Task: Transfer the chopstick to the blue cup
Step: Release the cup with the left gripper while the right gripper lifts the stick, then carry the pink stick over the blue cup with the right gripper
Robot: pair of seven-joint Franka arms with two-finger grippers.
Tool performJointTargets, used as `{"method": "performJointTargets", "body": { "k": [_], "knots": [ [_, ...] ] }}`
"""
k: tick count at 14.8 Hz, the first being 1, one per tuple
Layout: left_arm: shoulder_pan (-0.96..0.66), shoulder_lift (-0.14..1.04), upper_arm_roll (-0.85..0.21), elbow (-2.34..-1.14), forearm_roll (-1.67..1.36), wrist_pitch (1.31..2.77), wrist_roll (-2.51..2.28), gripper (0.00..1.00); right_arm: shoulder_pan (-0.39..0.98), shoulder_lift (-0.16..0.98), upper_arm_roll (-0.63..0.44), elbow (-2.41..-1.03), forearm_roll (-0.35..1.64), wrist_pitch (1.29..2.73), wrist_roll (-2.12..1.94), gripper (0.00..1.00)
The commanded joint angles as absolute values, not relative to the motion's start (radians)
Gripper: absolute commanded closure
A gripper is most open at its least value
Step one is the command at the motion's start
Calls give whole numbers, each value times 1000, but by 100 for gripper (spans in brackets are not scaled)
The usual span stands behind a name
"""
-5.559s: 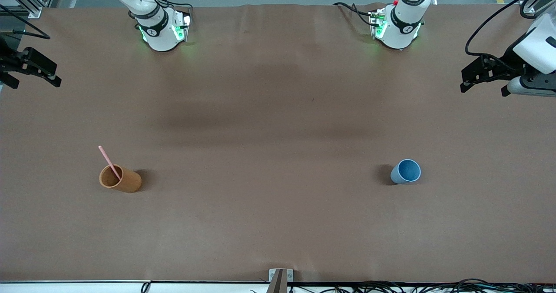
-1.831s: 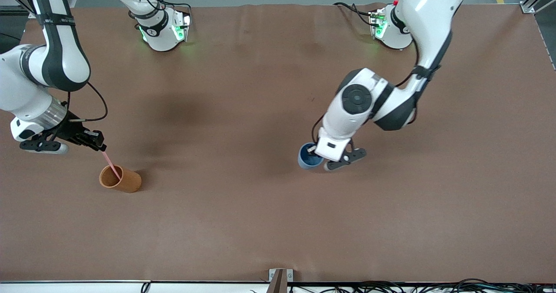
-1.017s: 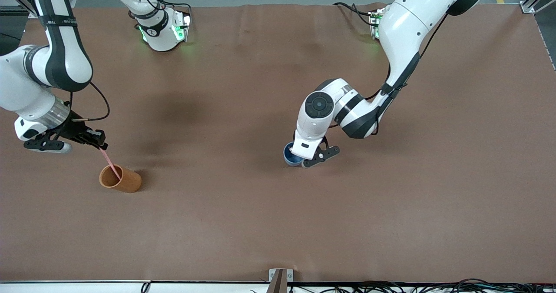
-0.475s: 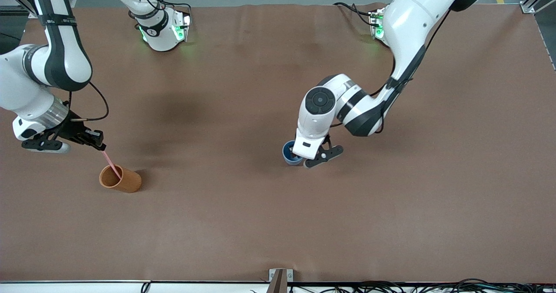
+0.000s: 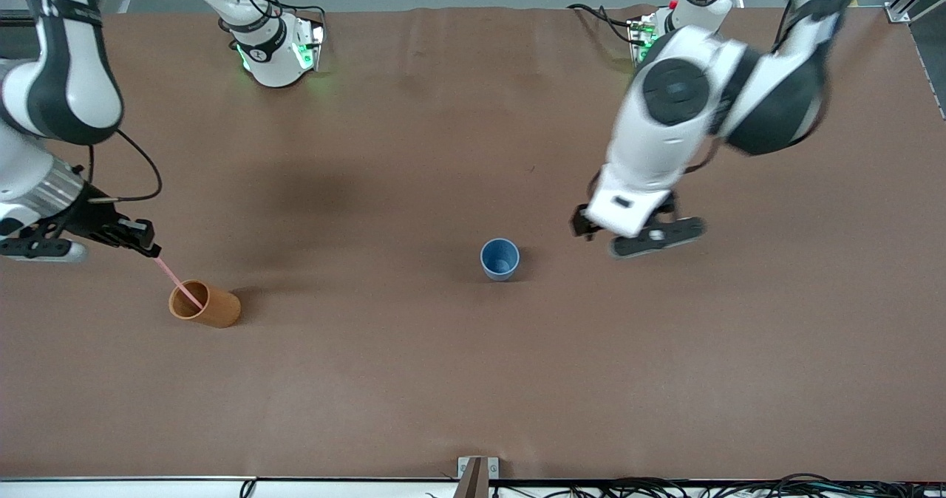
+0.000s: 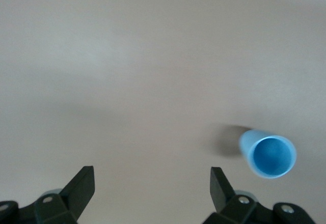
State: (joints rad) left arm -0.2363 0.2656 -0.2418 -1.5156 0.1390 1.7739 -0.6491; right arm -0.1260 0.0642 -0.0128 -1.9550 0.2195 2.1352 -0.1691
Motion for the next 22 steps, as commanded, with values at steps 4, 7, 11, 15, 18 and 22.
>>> {"method": "performJointTargets", "body": {
  "k": [4,7,11,15,18,22],
  "knots": [
    [-203,49,17,-1545,-8,1602,-65,0,-147,46,-14,-1676,172,1717,-135,97],
    [-143,-30,18,-1554,-9,1527,54,0,-146,16,-11,-1624,103,1570,-109,97],
    [-127,-38,-5,-1571,-11,1529,29,0,-138,-34,-6,-1638,3,1519,-95,98],
    [-124,-40,-3,-1574,-32,1532,5,0,-107,-58,2,-1672,-43,1531,-46,99],
    [-124,-40,5,-1572,-46,1534,24,0,15,-54,8,-1654,-40,1528,145,99],
    [-126,-38,25,-1569,-40,1532,75,0,268,1,8,-1568,-26,1532,566,99]
  ]
}}
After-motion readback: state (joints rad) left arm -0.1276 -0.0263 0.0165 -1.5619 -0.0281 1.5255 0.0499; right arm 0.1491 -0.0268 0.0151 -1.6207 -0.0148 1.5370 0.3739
